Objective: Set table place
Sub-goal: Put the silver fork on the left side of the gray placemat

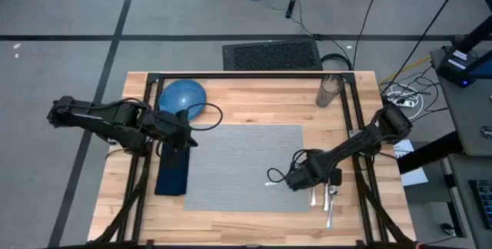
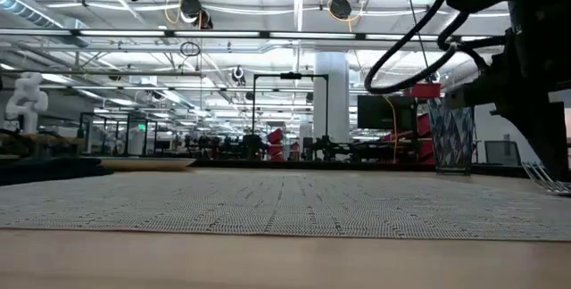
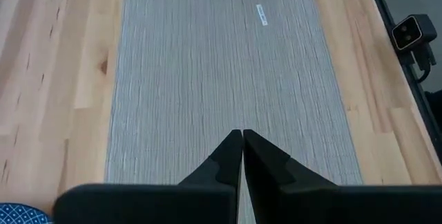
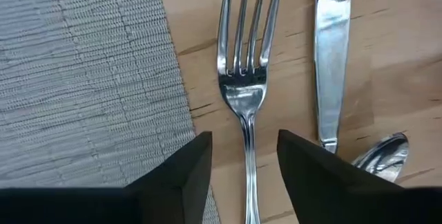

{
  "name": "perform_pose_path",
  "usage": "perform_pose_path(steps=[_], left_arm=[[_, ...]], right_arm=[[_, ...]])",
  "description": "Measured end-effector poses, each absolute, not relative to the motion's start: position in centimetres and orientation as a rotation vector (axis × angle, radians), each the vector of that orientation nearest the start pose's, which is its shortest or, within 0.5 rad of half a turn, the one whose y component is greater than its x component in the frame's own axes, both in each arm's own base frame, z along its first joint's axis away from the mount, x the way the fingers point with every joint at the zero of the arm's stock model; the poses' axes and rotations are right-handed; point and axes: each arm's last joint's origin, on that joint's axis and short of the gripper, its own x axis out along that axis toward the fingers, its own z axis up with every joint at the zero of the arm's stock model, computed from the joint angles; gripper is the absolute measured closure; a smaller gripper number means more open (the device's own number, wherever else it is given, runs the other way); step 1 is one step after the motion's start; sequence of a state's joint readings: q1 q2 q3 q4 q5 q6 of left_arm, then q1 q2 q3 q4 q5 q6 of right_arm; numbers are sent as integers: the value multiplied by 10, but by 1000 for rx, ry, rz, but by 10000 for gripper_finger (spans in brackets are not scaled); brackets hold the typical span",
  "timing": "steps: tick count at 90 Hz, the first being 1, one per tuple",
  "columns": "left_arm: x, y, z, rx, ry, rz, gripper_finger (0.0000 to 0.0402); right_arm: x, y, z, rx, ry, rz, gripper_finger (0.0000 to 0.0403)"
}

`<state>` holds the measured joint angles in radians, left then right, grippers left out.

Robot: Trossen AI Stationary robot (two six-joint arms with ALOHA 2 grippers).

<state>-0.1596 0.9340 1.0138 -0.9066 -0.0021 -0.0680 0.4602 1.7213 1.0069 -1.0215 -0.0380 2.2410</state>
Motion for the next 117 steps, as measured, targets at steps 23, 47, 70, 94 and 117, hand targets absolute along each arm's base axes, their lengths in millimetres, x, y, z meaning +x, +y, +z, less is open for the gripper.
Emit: perform_pose_path(steps=[23,47,70,94,117], left_arm=[[159,-24,325,25,831,-86,402],[153,-22,326,29,837,-51,402],[149,-21,328,32,828,-41,402],[142,-19,331,26,809,-6,402],[142,-19,331,32,804,-8,402]], right_arm=[[245,123,138,1241,1237,-1557,276],[246,124,136,1275,1205,-1583,354],[245,124,136,1296,1192,-1610,397],[247,124,174,1288,1141,-1568,401],[288,120,207,1315,872,-1294,401]])
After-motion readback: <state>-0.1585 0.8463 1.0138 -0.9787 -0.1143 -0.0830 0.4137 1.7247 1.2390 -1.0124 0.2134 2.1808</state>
